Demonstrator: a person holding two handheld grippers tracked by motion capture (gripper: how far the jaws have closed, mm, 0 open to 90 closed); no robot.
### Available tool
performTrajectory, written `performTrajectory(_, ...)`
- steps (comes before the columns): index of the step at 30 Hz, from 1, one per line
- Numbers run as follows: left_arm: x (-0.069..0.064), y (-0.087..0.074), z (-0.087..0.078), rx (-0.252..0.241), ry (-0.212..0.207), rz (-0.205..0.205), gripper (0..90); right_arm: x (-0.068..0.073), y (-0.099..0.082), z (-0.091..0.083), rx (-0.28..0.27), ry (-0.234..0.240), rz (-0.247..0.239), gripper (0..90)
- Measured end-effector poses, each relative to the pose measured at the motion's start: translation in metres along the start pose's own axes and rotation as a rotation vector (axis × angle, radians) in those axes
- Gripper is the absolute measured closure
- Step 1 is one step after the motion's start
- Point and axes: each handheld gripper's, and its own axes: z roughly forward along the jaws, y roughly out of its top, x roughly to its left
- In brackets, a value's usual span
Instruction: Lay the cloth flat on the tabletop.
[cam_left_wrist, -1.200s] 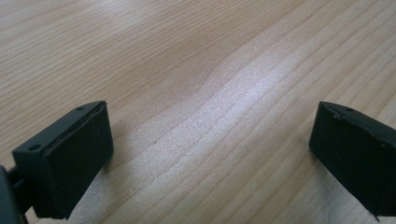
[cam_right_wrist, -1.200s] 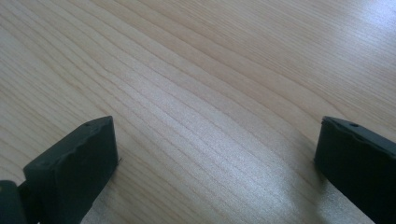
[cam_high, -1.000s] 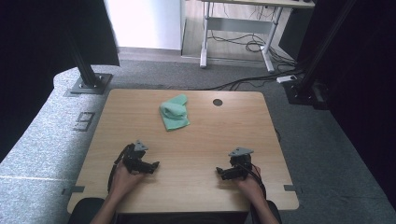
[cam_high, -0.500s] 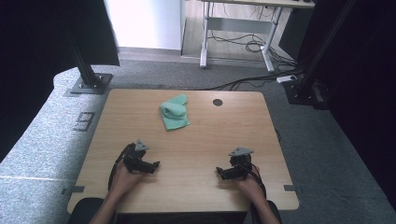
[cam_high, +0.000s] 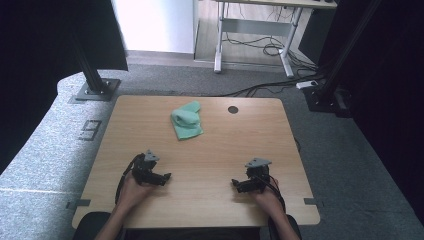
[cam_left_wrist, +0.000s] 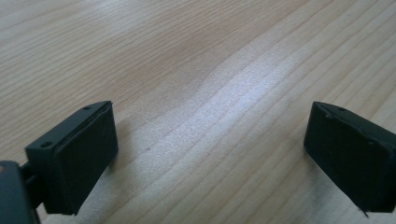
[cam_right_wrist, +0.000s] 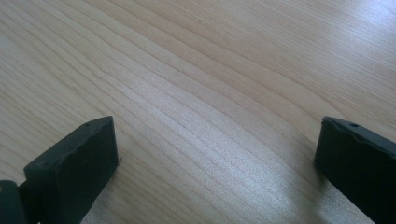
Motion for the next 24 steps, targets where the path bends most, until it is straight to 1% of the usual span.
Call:
performTrajectory(9,0.002,0.01,-0.004,-0.013,0.0,0.016,6.0,0.0,0.0,0.0,0.0,0.0,0.0,0.0)
performTrajectory(13,0.001,0.02,-0.004,-0.018,-0.007,0.039,9.0,0.0,0.0,0.0,0.0,0.0,0.0,0.0)
performTrajectory(15,0.0,0.024,-0.004,-0.022,-0.01,0.051,12.9,0.0,0.0,0.0,0.001,0.0,0.001,0.0)
performTrajectory(17,0.0,0.026,-0.004,-0.023,-0.012,0.055,14.5,0.0,0.0,0.0,0.0,0.0,0.001,0.0)
performTrajectory(20,-0.003,0.038,0.0,-0.033,-0.02,0.07,15.3,0.0,0.0,0.0,0.0,0.0,0.0,0.0)
performTrajectory(21,-0.003,0.038,0.0,-0.033,-0.02,0.07,16.0,0.0,0.0,0.0,0.0,0.0,0.0,0.0)
performTrajectory(22,-0.003,0.045,0.002,-0.042,-0.032,0.075,17.1,0.0,0.0,0.0,0.0,0.0,0.0,0.0)
performTrajectory(23,-0.003,0.045,0.002,-0.042,-0.032,0.075,17.9,0.0,0.0,0.0,0.0,0.0,0.0,0.0)
performTrajectory(24,-0.004,0.052,0.005,-0.047,-0.037,0.079,18.6,0.0,0.0,0.0,0.0,0.0,0.0,0.0)
